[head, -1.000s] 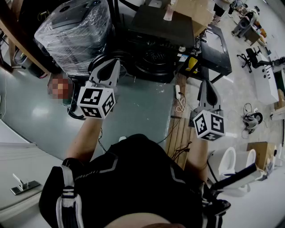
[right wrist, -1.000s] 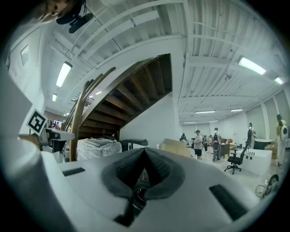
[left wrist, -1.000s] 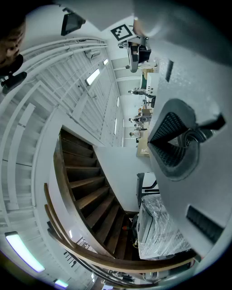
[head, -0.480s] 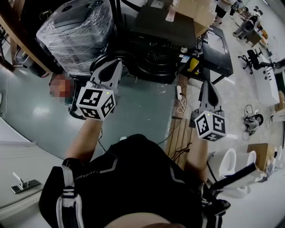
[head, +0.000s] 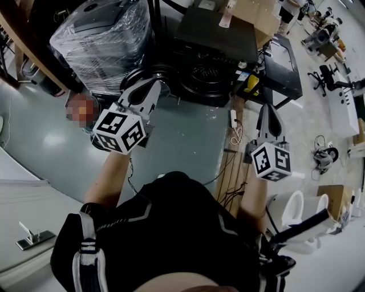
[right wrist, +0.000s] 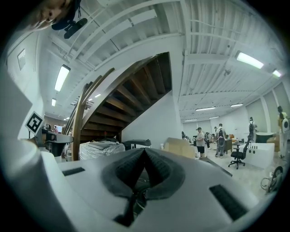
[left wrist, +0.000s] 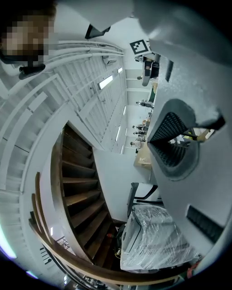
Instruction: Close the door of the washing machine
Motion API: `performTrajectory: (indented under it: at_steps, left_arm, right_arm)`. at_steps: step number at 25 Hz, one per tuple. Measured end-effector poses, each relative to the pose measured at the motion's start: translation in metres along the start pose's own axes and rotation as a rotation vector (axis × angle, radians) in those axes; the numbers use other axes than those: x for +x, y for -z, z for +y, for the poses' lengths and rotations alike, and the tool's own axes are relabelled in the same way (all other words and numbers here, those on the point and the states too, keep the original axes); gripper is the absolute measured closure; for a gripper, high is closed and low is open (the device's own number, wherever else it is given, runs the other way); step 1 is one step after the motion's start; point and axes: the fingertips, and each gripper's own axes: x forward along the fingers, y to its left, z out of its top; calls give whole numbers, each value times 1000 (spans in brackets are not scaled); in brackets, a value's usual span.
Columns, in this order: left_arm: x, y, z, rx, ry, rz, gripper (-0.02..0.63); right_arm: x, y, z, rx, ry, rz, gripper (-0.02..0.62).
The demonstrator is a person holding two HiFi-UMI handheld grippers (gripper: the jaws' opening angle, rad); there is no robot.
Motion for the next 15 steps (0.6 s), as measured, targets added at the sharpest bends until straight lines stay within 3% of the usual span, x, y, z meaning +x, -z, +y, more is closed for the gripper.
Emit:
performTrajectory:
  at_steps: [6, 11, 15]
  left_arm:
    - [-12, 4, 26, 18, 44, 35, 606]
    - [-23, 2, 53, 159, 12, 24, 606]
    - [-31, 0, 86, 155, -36, -24, 606]
  right_arm:
    - [17, 0, 37, -29, -27, 16, 591]
    - [32, 4, 67, -48, -51, 11, 591]
    - [55, 13, 96, -54, -100, 33, 591]
